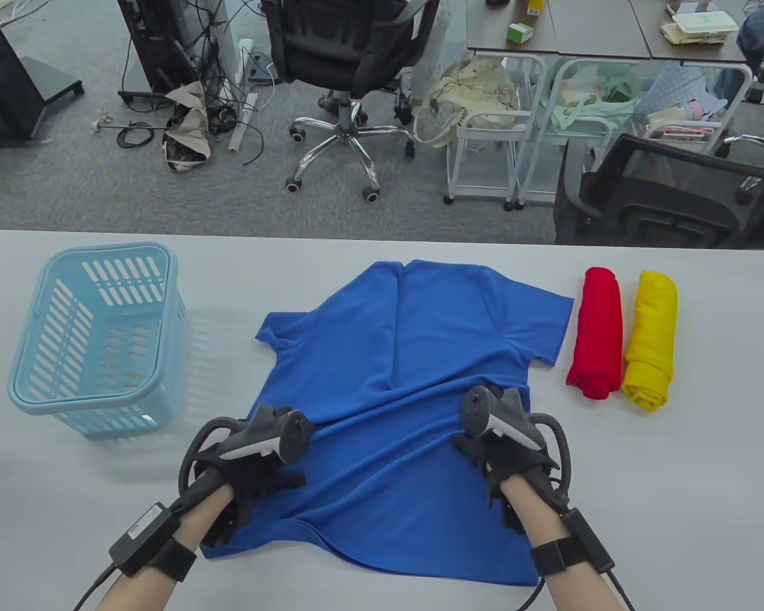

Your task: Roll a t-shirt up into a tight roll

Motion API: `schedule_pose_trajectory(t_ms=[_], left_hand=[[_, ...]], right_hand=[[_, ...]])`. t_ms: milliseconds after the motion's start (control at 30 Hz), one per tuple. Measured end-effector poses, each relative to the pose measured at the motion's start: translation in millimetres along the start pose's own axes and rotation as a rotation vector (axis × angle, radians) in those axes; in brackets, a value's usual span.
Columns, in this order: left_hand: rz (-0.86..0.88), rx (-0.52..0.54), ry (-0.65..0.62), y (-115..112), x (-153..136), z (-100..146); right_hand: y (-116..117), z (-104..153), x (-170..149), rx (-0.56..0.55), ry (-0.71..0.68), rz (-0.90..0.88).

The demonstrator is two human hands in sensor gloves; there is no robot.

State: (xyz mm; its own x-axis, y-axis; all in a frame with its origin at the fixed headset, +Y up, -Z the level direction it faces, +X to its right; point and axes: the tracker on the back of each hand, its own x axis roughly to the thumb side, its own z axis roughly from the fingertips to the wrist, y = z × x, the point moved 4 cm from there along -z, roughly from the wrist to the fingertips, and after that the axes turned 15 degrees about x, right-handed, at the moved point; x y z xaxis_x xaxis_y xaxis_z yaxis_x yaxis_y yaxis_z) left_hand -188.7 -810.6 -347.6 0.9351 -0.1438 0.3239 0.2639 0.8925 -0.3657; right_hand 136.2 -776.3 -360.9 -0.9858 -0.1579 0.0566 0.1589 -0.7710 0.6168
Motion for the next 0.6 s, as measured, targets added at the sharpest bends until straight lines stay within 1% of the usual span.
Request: schedule_pose_trajectory(t_ms=[33, 67, 100, 133, 167, 200, 233, 300, 367, 400, 433, 467, 533, 600], left_hand=[[0.001, 0.015, 0.016, -3, -2, -3], [0.037, 0.04, 0.034, -3, -5, -6], [0.072, 0.052, 0.047, -2, -7, -6], [0.077, 0.062, 0.06, 3, -9, -6], [0.052, 0.076, 0.065, 5, -10, -5], [0.022, 0.106, 0.078, 6, -11, -5], [0.02, 0.119, 0.079, 5, -12, -5], [0.045, 0.132, 0.068, 3, -12, -4], [0.069, 0.114, 0.049, 2, -13, -2], [0.101, 0.089, 0.022, 2, -12, 0], [0.117, 0.063, 0.008, 1, -12, 2], [0.113, 0.047, -0.005, 1, -11, 4], [0.06, 0.053, -0.01, 1, -10, 6], [0.059, 0.037, -0.013, -1, -9, 7]], right_hand=[[-4, 8, 4, -0.036, 0.022, 0.078], [-6, 15, 8, -0.047, 0.016, 0.109], [-7, 19, 11, -0.041, -0.014, 0.102], [-3, 25, 16, 0.001, -0.102, 0.05], [0, 26, 18, 0.033, -0.144, 0.021], [8, 28, 21, 0.099, -0.193, -0.017], [15, 29, 21, 0.142, -0.196, -0.01], [20, 27, 17, 0.152, -0.175, 0.042], [23, 20, 10, 0.168, -0.159, 0.04], [22, 15, 4, 0.175, -0.2, -0.011], [21, 10, -2, 0.173, -0.205, -0.059], [21, 5, -9, 0.172, -0.202, -0.096], [20, 0, -20, 0.157, -0.202, -0.166], [19, 2, -21, 0.17, -0.202, -0.135]])
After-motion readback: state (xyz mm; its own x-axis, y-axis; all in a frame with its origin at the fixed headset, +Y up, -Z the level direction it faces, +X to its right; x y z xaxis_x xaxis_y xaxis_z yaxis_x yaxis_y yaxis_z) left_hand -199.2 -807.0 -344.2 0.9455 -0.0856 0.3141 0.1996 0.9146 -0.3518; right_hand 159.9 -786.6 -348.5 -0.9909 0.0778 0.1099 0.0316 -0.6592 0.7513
